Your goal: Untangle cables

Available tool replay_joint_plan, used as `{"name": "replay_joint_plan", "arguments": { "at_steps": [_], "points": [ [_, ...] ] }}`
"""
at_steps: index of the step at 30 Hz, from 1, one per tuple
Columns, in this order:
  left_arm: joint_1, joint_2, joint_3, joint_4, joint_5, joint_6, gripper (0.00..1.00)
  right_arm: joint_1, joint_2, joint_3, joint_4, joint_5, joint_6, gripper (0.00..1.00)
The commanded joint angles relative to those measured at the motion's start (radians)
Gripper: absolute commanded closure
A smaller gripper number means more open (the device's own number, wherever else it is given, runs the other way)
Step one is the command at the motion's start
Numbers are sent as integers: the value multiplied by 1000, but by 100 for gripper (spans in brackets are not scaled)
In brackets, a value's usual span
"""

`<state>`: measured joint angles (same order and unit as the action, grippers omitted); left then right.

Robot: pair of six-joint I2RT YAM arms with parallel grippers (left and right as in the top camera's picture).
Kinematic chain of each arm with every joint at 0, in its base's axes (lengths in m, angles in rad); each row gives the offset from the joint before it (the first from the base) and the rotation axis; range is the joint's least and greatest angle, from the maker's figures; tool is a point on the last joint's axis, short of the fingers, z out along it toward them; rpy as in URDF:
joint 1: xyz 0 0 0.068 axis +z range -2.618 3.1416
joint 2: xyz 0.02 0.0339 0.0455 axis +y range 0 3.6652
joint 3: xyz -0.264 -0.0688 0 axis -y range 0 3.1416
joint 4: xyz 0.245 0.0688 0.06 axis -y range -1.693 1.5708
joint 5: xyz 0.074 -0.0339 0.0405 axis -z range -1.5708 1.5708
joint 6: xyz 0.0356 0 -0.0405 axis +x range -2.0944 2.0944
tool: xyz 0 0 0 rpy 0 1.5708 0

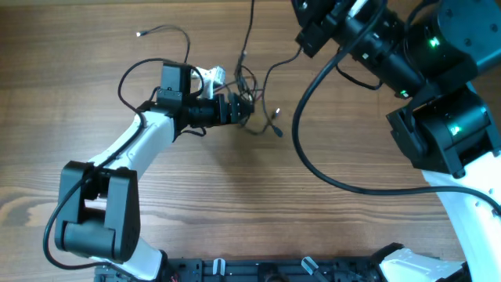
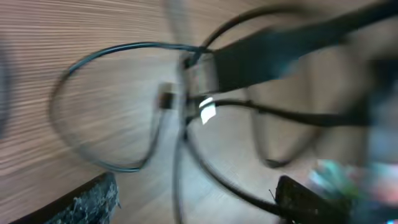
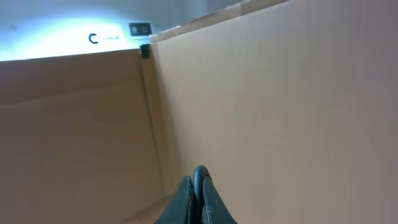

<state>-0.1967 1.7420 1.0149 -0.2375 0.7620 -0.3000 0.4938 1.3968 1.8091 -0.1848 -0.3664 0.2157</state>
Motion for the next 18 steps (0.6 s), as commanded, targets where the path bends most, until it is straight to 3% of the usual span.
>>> {"name": "replay_joint_plan", "arguments": {
  "at_steps": [1,7,10,13,18],
  "points": [
    [-18,43,-2,-7,-281,-113,20,-5,-8,23,14,-43,23,96],
    [-13,171,-54,-100,-547,-128,22,-6,-25,23,88,-39,-38,96],
    [-2,179,-54,-94,-547,-136,22,-8,-26,23,125,-24,-163,96],
    [-2,179,-54,-95,-547,-135,32,-11,-26,23,198,123,-311,96],
    [-2,179,-54,-94,-547,-136,31,-11,-26,23,467,338,-424,96]
  ]
}}
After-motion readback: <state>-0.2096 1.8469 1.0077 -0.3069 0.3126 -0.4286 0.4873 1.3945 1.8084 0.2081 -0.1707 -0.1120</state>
